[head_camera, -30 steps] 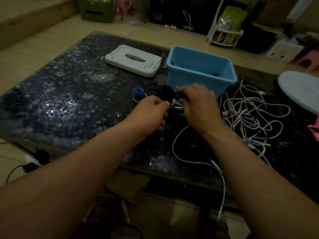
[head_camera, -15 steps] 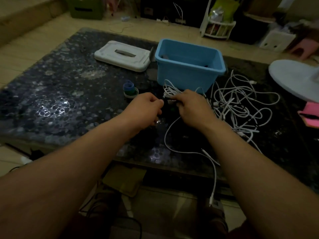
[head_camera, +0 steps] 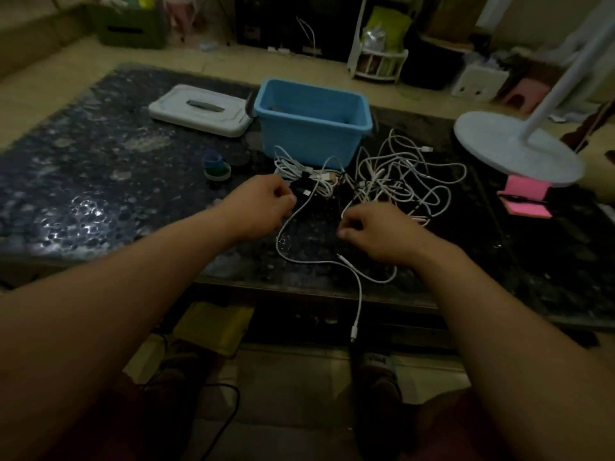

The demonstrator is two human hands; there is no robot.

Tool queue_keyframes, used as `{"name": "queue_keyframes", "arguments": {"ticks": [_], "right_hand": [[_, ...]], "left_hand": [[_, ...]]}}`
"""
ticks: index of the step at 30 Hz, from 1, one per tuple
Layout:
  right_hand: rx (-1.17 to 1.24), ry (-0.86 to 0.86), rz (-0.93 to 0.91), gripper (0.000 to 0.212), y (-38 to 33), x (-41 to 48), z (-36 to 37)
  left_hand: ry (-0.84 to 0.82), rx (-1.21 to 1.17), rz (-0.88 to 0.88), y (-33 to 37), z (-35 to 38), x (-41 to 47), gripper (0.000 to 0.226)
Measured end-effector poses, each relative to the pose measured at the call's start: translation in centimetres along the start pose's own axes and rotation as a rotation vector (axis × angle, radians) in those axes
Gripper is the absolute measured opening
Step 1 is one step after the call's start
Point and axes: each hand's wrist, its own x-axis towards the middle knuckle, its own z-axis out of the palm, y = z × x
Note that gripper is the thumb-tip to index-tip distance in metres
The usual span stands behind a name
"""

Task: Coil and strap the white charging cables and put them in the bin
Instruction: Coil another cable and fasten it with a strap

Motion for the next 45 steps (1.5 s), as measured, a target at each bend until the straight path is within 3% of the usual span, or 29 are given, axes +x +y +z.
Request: {"name": "queue_keyframes", "arguments": {"ticks": [4, 9, 15, 17, 21, 24, 32, 35, 38, 40, 42, 45], "right_hand": [[-0.111, -0.137, 0.106, 0.021, 0.5, -2.8, 0.9], [-0.186, -0.12, 0.148, 0.018, -0.9, -4.9, 3.7], [-0.186, -0.066, 0.138, 0.039, -2.6, -4.3, 5.1], [0.0, -0.054, 0.189, 0.035, -3.0, -3.4, 4.6], [0.648, 0.041, 0.229, 0.009, -4.2, -1.0, 2.2], [1.089, 0.052, 0.279, 0.009, -5.4, -0.1, 1.3], [1.588, 0.033, 0.306, 0.008, -8.4, 1.8, 0.5], [1.451, 0.118, 0.329, 0.008, -7.9, 1.8, 0.5], [1.03, 0.355, 0.351, 0.009, -6.8, 2.1, 0.1], [0.816, 0.453, 0.194, 0.025, -6.5, 2.5, -0.4], [0.696, 0.418, -0.008, 0.04, -7.0, 3.2, -0.7], [0.711, 0.183, -0.145, 0.027, -8.6, 4.3, -0.3]], "left_hand": [[-0.012, 0.128, 0.033, -0.2, 1.0, -1.4, 0.014], [-0.038, 0.187, 0.037, -1.3, 2.2, -2.9, 0.012], [-0.069, 0.271, 0.071, -1.6, 2.3, -4.0, 0.011], [-0.075, 0.257, 0.065, -1.5, 2.2, -4.3, 0.012], [-0.076, 0.218, 0.153, -0.3, 2.4, -4.7, 0.016], [-0.027, 0.086, 0.176, 0.5, 2.3, -4.6, 0.014], [0.049, -0.109, 0.169, -0.1, 1.7, -1.9, 0.014], [0.097, -0.206, 0.122, 0.8, 0.4, -0.8, 0.014], [0.098, -0.343, 0.089, 1.4, -1.9, 0.0, 0.019], [0.0, -0.532, 0.08, 1.6, -3.0, -0.1, 0.021], [-0.082, -0.672, 0.082, 1.6, -4.1, -0.4, 0.022], [-0.085, -0.895, 0.081, 0.9, -5.6, -0.3, 0.024]]}}
